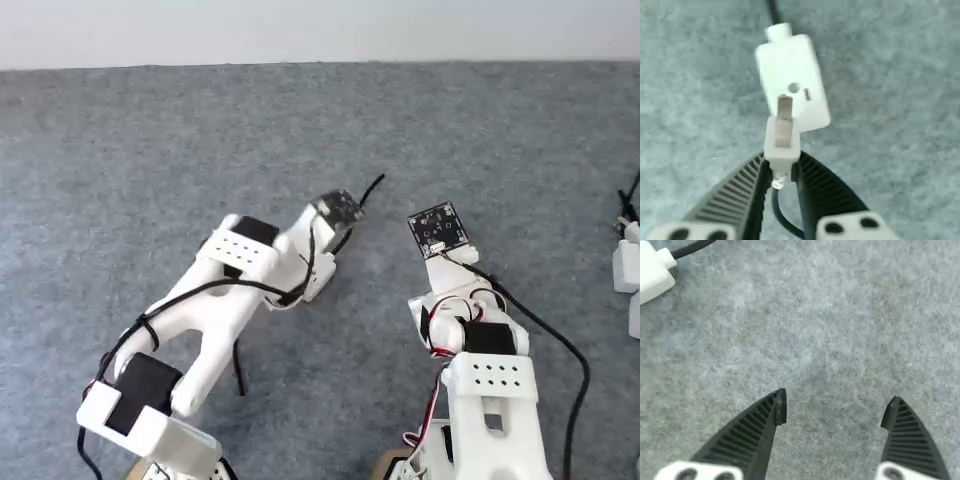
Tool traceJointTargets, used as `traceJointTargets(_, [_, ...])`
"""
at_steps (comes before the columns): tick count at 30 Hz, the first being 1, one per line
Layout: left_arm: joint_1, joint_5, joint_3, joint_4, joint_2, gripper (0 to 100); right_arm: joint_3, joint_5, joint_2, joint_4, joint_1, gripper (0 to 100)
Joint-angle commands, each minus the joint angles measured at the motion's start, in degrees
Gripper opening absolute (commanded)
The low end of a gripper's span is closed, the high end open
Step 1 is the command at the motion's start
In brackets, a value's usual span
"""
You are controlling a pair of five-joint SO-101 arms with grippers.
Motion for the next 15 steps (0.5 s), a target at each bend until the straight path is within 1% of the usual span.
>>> traceJointTargets(1, [-0.18,-0.09,-2.33,0.88,-1.49,2,-0.7,-0.7,-0.4,-1.19,0.48,31.4])
traceJointTargets(2, [-0.09,-0.09,-1.98,0.79,-1.49,2,-0.7,-0.7,-0.4,-1.19,0.48,31.4])
traceJointTargets(4, [-0.26,-0.09,-1.63,0.79,-1.49,5,-0.7,-0.7,-0.4,-1.19,0.48,31.4])
traceJointTargets(6, [-0.53,0.97,-1.63,0.97,-1.49,12,-0.7,-0.7,-0.4,-1.19,0.48,31.4])
traceJointTargets(8, [-1.14,4.48,-1.63,0.79,-1.49,20,-0.7,-0.7,-0.4,-1.19,0.48,31.4])
traceJointTargets(10, [-1.41,6.07,-1.63,0.62,-1.49,24,-0.7,-0.7,-0.4,-1.19,0.48,31.4])
traceJointTargets(15, [-1.67,6.51,-1.71,0.7,-1.93,25,-0.62,-0.7,-0.4,-1.19,0.48,31.4])
